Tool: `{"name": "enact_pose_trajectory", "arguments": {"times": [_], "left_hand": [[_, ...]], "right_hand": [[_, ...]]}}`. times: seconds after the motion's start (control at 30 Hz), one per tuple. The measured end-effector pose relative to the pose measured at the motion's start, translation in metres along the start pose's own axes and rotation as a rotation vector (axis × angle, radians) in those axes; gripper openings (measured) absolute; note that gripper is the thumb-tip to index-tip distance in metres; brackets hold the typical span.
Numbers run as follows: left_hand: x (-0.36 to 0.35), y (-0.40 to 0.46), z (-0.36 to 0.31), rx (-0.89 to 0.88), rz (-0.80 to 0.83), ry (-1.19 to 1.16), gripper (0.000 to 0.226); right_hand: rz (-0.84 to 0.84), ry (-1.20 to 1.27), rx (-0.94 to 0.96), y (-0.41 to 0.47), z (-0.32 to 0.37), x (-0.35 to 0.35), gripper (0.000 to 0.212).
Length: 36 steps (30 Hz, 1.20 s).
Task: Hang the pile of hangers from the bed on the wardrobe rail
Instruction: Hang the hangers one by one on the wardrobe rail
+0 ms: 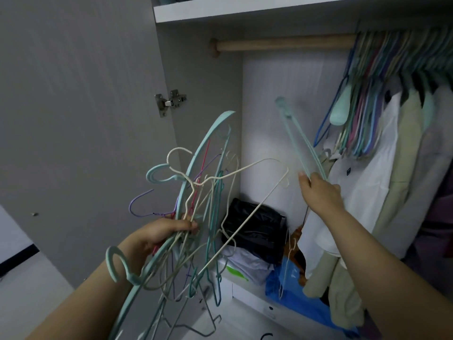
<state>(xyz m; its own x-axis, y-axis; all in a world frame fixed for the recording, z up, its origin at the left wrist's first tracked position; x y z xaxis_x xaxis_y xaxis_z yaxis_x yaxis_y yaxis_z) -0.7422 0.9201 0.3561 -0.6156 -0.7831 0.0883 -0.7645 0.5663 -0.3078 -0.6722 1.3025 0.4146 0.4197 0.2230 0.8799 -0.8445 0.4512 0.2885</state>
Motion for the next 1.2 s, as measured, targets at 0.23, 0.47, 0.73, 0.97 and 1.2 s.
{"name": "enact_pose_trajectory", "arguments": {"times": [0.23,0.47,0.73,0.97,1.2], "left_hand": [[-0.003,-0.001,-0.005,-0.018,-0.069,-0.107,0.033],[-0.003,0.007,-0.007,-0.049,-0.17,-0.246,0.038],[-0.018,0.017,-0.005,-0.054,-0.249,-0.298,0.015],[-0.031,0.026,-0.014,-0.003,-0.223,-0.285,0.037],[-0.051,0.038,-0.022,0.035,-0.168,-0.415,0.041]], "right_hand": [[0.206,0.467,-0.116,-0.007,-0.014,-0.043,0.03],[-0.002,1.012,-0.359,-0.048,-0.016,-0.058,0.018],[-0.256,1.311,-0.376,-0.133,-0.015,-0.062,0.019],[-0.324,1.288,-0.191,-0.173,0.02,-0.046,0.03],[-0.446,1.206,-0.19,-0.171,0.0,-0.044,0.031]]}}
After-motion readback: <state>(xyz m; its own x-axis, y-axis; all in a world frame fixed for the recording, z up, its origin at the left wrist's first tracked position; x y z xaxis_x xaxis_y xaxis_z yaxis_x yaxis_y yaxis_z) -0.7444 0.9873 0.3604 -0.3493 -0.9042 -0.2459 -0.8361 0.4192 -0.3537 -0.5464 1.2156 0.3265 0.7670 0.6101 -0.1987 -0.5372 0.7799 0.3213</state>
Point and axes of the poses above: each hand's wrist, its own y-axis towards the middle knuckle, its own x-axis out of the back of the hand, z = x × y, the point moved 6 cm from there along y, towards the middle knuckle, and after that the axes turned 4 degrees about x, right-handed, at the moved point
